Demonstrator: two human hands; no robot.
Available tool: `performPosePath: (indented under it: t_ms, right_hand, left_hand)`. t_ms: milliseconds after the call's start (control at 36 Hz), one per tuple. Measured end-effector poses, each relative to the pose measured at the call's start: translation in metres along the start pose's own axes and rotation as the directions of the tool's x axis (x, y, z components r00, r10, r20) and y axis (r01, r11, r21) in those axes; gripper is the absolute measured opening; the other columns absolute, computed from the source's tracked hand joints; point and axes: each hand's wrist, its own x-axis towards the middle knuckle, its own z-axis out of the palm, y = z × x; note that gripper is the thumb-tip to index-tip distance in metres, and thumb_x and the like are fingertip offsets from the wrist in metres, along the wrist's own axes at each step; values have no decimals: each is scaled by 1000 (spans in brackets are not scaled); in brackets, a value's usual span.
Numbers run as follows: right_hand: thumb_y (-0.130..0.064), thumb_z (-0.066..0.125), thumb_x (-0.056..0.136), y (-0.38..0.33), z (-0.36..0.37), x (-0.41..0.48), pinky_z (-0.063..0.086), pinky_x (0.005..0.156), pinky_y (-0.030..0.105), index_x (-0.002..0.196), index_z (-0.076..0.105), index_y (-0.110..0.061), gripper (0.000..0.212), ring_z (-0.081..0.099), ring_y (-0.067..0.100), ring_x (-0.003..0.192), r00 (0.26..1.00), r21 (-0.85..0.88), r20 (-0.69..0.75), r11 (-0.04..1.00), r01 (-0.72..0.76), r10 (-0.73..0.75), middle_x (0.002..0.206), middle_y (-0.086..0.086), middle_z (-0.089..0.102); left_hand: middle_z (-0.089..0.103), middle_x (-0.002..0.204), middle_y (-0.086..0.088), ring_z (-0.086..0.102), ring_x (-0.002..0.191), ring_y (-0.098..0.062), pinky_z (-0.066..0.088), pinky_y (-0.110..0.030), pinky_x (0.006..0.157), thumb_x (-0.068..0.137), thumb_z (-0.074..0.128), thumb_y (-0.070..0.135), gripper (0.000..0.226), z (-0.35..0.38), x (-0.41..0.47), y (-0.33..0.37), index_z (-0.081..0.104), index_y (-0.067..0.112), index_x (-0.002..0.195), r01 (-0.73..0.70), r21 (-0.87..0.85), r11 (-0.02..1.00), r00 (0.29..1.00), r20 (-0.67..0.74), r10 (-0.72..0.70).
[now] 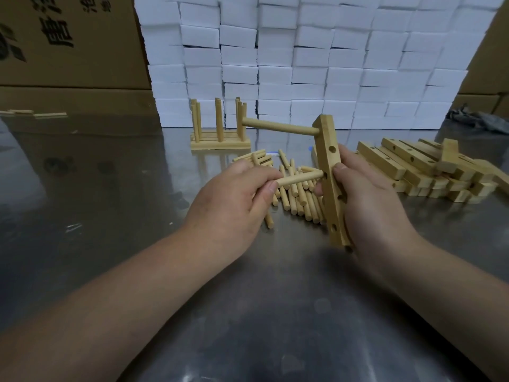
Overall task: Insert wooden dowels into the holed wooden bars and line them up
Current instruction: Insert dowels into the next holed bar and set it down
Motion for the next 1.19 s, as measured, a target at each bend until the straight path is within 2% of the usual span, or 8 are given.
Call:
performPosePath:
  t_ms: [194, 306, 417, 639, 722, 861, 1056, 1195]
  right_hand:
    - [-21, 38, 98, 0, 0, 1, 44, 73, 25, 129, 55, -34, 37, 60, -2, 70, 1000, -11, 1, 1000, 6, -6, 85, -10, 66]
    - [-22, 38, 98, 1, 1, 0, 44, 75, 28, 127, 56, -36, 36, 60, -3, 68, 1000, -21, -5, 1000, 5, -5, 79, -9, 65]
    - [-20, 38, 98, 0, 1, 0, 42, 73, 25, 118, 54, -41, 33, 58, -5, 65, 999, -10, 8, 999, 36, -36, 85, -10, 63]
    - [-19, 36, 99, 1, 0, 0, 42, 55, 7, 131, 52, -29, 37, 58, -7, 60, 999, -13, 25, 999, 45, -45, 95, -3, 59]
    - [-20, 35, 99, -1, 0, -1, 42, 60, 12, 131, 51, -30, 37, 58, -8, 61, 998, -21, 36, 999, 44, -43, 99, -2, 59]
    - [-19, 35, 99, -4, 1, -4, 39, 64, 19, 122, 54, -37, 34, 55, -7, 60, 997, -21, 52, 998, 65, -63, 86, -8, 57]
    - [-24, 38, 99, -1, 1, -4, 39, 67, 25, 113, 55, -45, 30, 55, -5, 61, 994, -28, 66, 996, 90, -88, 71, -11, 57]
    - [-26, 37, 99, 2, -1, -4, 40, 66, 28, 104, 57, -49, 30, 53, -3, 63, 989, -54, 95, 992, 117, -111, 59, -14, 56]
  left_hand:
    - [47, 78, 11, 47, 75, -6, 35, -17, 62, 91, 49, 21, 27, 0, -1, 0, 66, 23, 111, -2, -38, 999, 1000, 9, 2]
    - [52, 81, 10, 49, 79, -7, 39, -21, 66, 92, 49, 19, 27, 0, -1, 0, 65, 23, 113, -3, -69, 998, 1000, 20, 5]
    - [51, 77, 16, 48, 75, -1, 36, -13, 64, 92, 50, 17, 26, 0, -2, -2, 66, 22, 113, -5, -104, 995, 1000, 7, 5]
    - [53, 77, 14, 48, 76, 0, 37, -12, 64, 92, 52, 16, 25, 2, -2, -3, 66, 23, 111, -12, -141, 990, 999, 35, 17]
    - [53, 77, 16, 48, 74, 1, 37, -11, 63, 91, 52, 17, 25, 1, -2, -2, 65, 25, 111, -4, -147, 989, 999, 47, 11]
    - [56, 77, 18, 50, 68, -1, 39, -12, 56, 87, 55, 25, 22, 1, -4, 1, 53, 47, 88, 48, -215, 975, 996, 84, -30]
    - [56, 85, 20, 51, 66, 1, 39, -10, 55, 86, 56, 23, 13, 1, -3, 3, 54, 36, 83, 88, -212, 973, 995, 74, -74]
    - [55, 74, 22, 48, 66, 2, 35, -7, 57, 87, 57, 18, 26, 0, -3, 2, 56, 42, 81, 20, -208, 978, 999, 38, -12]
